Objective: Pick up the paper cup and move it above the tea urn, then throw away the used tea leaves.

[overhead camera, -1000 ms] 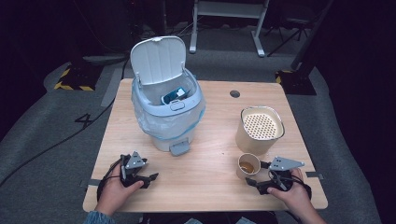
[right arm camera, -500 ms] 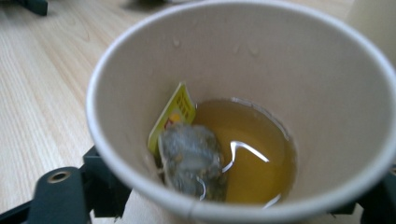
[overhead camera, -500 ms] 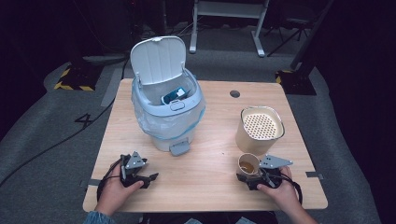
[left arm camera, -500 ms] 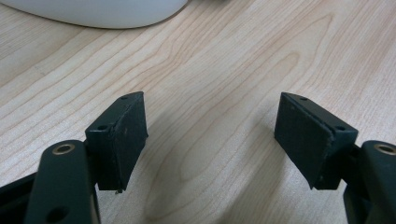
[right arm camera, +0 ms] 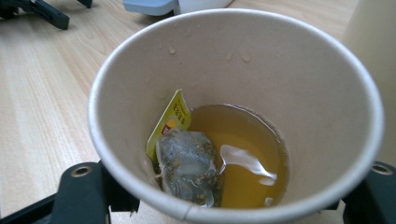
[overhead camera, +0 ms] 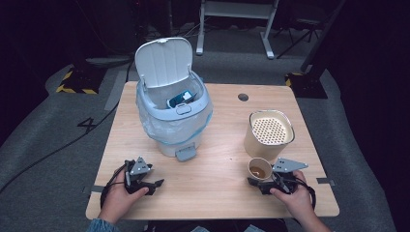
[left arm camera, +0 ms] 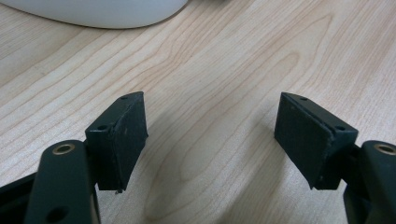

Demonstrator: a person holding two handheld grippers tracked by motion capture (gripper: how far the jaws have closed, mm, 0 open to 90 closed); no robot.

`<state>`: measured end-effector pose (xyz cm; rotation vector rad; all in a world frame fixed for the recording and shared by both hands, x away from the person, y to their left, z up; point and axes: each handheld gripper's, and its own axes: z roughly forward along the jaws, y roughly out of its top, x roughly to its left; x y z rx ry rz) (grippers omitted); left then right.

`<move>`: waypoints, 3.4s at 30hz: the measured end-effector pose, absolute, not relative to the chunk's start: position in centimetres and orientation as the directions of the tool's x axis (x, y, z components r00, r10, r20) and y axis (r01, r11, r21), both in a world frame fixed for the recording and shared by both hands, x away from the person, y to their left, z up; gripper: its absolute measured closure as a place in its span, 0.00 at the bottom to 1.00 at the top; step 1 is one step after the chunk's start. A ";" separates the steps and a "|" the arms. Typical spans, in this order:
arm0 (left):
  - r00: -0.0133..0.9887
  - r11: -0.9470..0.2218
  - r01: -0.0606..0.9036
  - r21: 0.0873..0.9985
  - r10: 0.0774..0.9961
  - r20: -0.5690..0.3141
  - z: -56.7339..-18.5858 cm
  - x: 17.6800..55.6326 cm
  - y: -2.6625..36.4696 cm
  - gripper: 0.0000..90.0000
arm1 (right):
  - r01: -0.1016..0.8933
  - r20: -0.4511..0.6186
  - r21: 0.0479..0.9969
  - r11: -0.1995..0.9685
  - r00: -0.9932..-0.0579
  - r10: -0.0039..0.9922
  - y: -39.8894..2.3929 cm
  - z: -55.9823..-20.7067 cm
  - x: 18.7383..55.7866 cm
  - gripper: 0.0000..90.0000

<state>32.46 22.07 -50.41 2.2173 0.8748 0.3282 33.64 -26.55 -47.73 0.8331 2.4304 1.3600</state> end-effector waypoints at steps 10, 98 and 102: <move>0.738 -0.512 0.492 0.705 0.675 -0.024 -50.4 32.5 22.1 0.29 | 0.332 0.057 0.862 0.383 -0.814 0.578 -27.8 -44.7 34.2 0.33; 0.730 -0.506 0.498 0.704 0.683 -0.025 -50.4 32.7 21.8 0.27 | 0.104 -0.649 0.483 0.869 -0.624 0.436 -33.0 -33.1 46.9 0.35; 0.730 -0.507 0.497 0.704 0.683 -0.024 -50.4 32.7 21.8 0.27 | 0.080 -0.705 0.404 0.911 -0.607 0.367 -32.7 -33.3 46.8 0.35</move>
